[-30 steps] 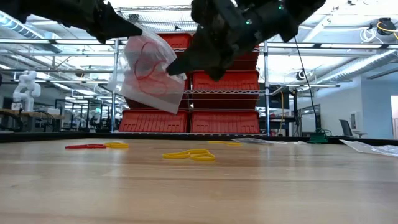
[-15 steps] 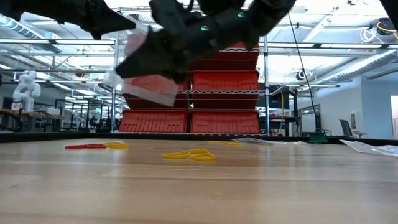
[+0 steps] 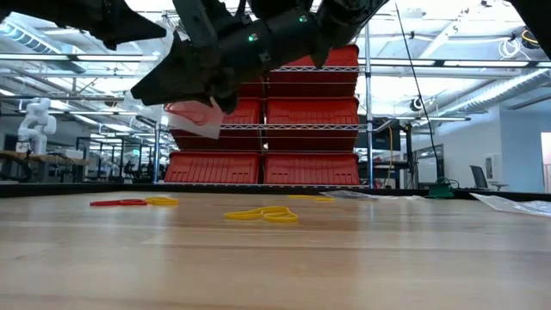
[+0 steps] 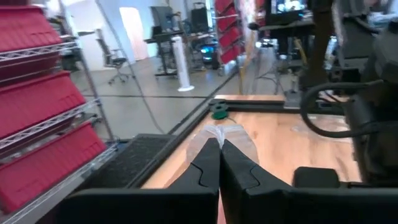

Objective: Sort rubber bands
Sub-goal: Put the red rubber band into the transparent zip bag

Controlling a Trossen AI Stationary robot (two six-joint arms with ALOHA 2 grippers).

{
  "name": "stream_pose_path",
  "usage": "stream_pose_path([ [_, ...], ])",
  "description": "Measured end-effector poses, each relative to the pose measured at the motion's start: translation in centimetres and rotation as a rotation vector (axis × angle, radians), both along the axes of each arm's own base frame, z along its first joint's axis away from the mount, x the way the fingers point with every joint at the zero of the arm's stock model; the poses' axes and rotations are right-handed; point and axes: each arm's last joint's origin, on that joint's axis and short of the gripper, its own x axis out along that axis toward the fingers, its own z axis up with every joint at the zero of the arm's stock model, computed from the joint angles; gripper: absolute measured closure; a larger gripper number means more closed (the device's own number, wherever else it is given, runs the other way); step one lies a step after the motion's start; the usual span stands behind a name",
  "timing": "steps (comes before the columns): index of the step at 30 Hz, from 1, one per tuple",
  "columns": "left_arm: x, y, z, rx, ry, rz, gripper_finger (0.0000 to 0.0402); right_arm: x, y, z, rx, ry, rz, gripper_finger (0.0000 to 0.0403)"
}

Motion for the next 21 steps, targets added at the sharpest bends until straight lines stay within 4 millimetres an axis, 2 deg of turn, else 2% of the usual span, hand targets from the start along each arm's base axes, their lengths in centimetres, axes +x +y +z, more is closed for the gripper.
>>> stream_pose_path([
  [12, -0.9, 0.1, 0.4, 0.026, -0.032, 0.026, 0.0402, 0.2, -0.2, 0.6, -0.008, -0.066, -0.067, 0.0291],
  [16, -1.0, 0.3, 0.4, 0.051, -0.017, 0.088, 0.0401, 0.6, -0.8, -0.3, 0.008, -0.059, -0.091, 0.0291],
  [21, -1.1, 0.6, 0.3, 0.05, -0.008, 0.138, 0.0401, 2.7, -1.0, -2.0, 0.033, -0.039, -0.092, 0.0291],
])
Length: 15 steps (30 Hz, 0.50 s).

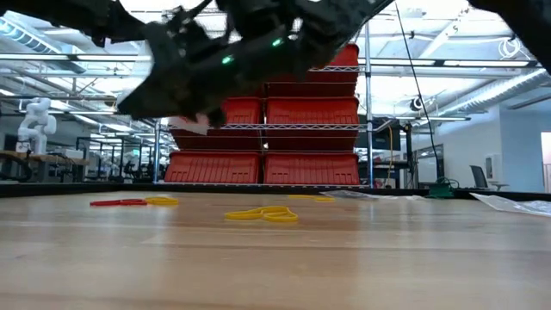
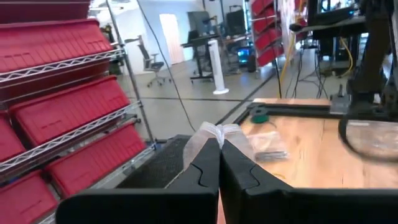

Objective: Sort rubber bands
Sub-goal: Put the red rubber band into the transparent zip bag

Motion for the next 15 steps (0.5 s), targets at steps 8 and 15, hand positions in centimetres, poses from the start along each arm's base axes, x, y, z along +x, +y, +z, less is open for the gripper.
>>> stream_pose_path([
  [8, -0.1, 0.0, 0.0, -0.008, -0.007, -0.02, 0.0402, 3.9, 0.1, -3.7, -0.091, 0.266, 0.032, 0.0291],
  [15, -0.1, 0.0, 0.0, -0.009, 0.0, -0.027, 0.0401, 5.6, -1.1, -4.1, -0.085, 0.346, -0.077, 0.0291],
])
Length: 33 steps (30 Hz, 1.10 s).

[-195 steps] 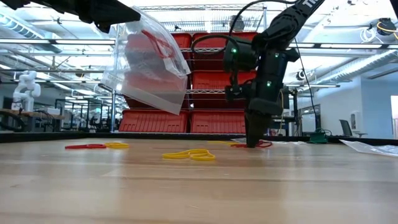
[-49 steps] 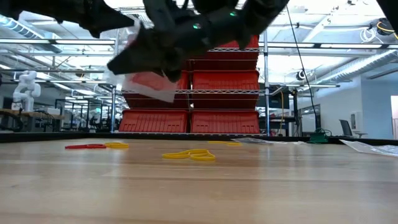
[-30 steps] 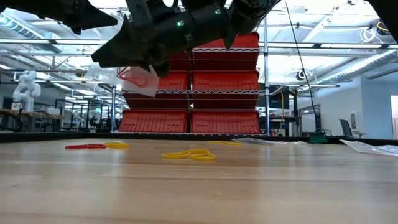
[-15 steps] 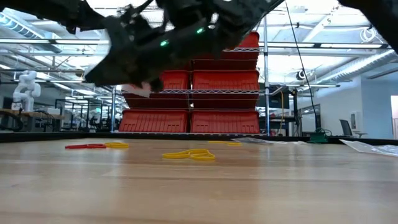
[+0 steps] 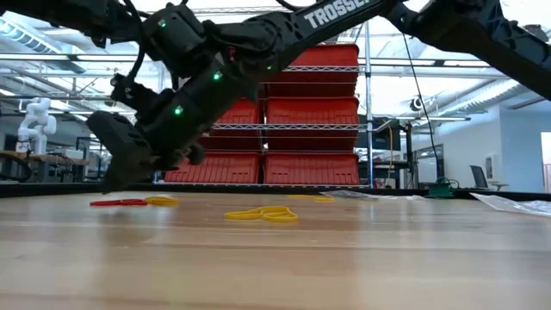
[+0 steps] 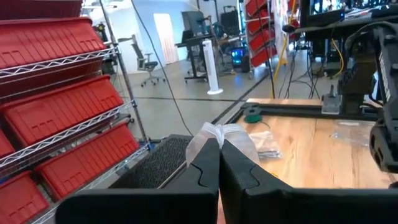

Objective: Sort rubber bands
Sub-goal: Put the red rubber band into the transparent zip bag

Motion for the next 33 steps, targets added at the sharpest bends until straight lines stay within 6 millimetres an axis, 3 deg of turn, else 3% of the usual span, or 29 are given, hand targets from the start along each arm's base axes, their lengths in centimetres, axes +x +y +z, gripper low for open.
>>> stream_pose_path([
  [10, 0.0, 0.0, 0.0, -0.016, -0.006, -0.002, 0.0401, -0.5, -1.6, -0.6, 0.098, 0.064, -0.201, 0.0291],
  [27, 0.0, 0.0, -0.1, -0.018, -0.005, -0.003, 0.0401, -0.3, -1.7, -0.4, 0.275, 0.02, -0.272, 0.0291],
  [33, 0.0, -0.1, 0.0, -0.02, -0.014, -0.024, 0.0401, 0.3, -1.7, -1.8, 0.321, -0.024, -0.304, 0.0291],
])
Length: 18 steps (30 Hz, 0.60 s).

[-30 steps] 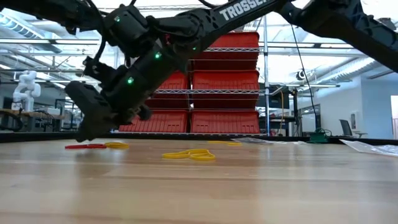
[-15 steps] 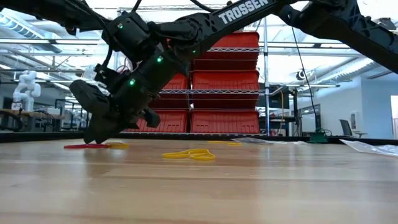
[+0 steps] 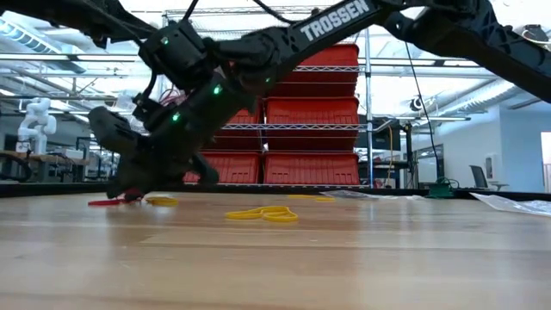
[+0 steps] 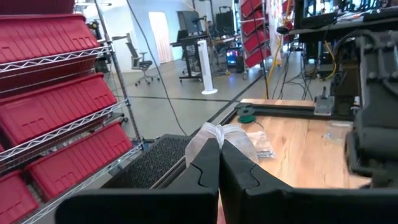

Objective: Sort rubber bands
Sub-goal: Put the red rubber band into the transparent zip bag

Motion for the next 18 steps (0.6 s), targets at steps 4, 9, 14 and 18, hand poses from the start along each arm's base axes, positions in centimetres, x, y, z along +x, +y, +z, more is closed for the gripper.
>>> stream_pose_path([
  [4, 0.0, 0.0, -0.02, -0.001, 0.001, 0.0, 0.0401, 0.11, -0.43, -0.67, 0.027, 0.007, -0.003, 0.0293],
  [9, 0.0, 0.0, -0.01, -0.001, 0.001, -0.001, 0.0401, 0.05, -0.55, -0.81, 0.0, 0.026, 0.022, 0.0338],
  [14, 0.01, 0.0, -0.02, -0.001, 0.001, 0.0, 0.0401, -0.01, -0.25, -0.99, -0.066, 0.043, 0.07, 0.0395],
  [18, 0.01, 0.0, -0.02, -0.001, 0.002, 0.0, 0.0401, 0.0, 0.17, -0.66, -0.113, 0.038, 0.115, 0.0401],
])
